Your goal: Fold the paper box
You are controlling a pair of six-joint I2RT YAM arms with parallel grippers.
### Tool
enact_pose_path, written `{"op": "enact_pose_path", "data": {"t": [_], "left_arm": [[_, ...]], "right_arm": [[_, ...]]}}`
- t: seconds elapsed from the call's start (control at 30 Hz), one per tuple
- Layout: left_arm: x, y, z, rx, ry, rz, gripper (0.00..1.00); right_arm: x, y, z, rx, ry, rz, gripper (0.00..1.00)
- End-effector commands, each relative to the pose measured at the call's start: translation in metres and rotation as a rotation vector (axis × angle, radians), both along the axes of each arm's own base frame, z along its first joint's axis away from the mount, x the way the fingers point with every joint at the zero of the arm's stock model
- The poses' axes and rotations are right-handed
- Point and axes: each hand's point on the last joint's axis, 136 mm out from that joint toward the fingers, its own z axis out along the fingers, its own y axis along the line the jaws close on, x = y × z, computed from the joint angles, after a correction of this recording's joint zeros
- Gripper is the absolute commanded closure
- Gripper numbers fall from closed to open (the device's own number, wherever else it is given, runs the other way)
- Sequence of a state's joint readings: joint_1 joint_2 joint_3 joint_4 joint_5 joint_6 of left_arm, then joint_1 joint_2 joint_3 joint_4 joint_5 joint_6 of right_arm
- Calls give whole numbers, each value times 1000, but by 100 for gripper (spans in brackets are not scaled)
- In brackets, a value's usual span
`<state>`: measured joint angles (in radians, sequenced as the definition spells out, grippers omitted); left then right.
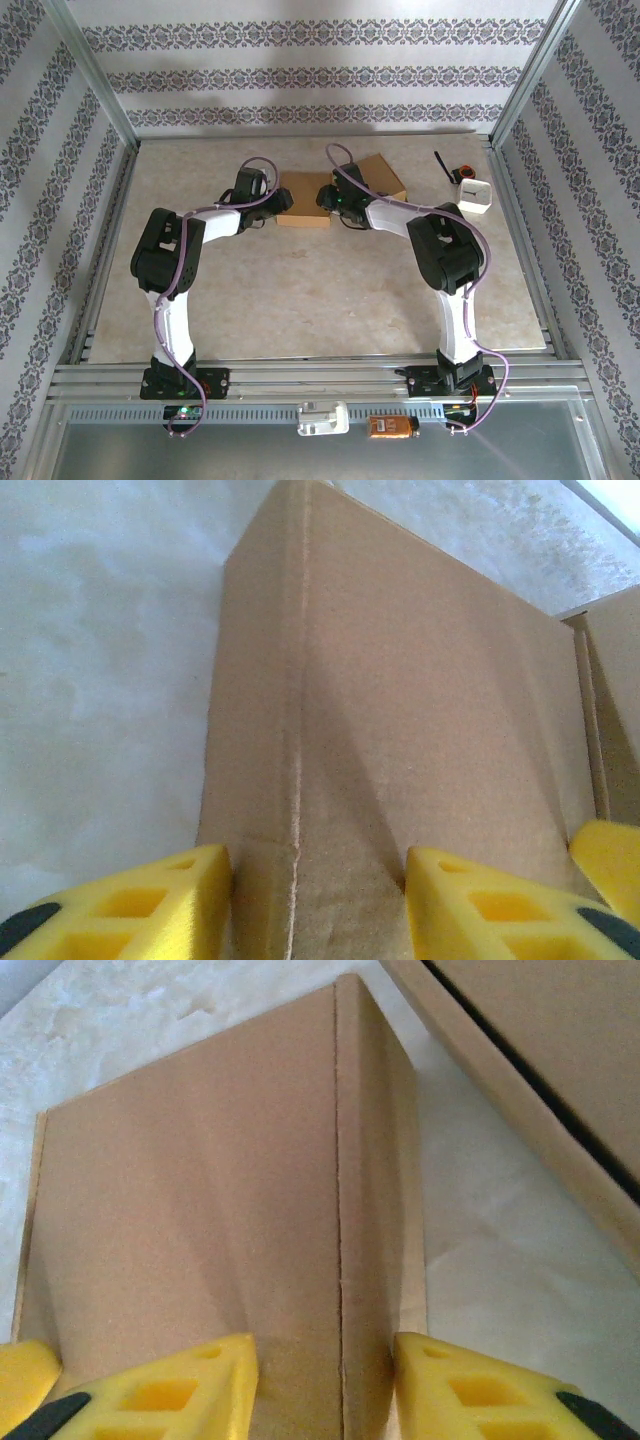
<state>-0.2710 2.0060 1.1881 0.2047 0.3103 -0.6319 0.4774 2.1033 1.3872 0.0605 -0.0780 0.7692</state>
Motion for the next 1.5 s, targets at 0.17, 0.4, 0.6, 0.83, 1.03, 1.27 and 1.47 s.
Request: {"op": "enact_pose_path", "data": {"t": [0.17,0.4,0.6,0.83,1.03,1.27,1.47], "left_arm": [[-23,2,-6,32,45,-57,35],[-30,21,62,117,-99,-55,21],[-77,43,124,168,-267,-42,14],[-164,133,150,467,-504,218,0],[-205,177,127,638,-504,352,0],[-197,210,108,844,-545,497,0],[-165,214,80,915,-529,436,0]], "right_arm": [[-2,24,40,19,-32,208,39],[-11,-2,128,37,-179,231,14],[-49,-70,183,-62,-332,158,11],[-114,-185,184,-452,-530,-74,2],[-148,-266,126,-554,-502,-297,2],[-125,-296,47,-593,-358,-283,2],[-82,-277,52,-568,-528,-185,2]]}}
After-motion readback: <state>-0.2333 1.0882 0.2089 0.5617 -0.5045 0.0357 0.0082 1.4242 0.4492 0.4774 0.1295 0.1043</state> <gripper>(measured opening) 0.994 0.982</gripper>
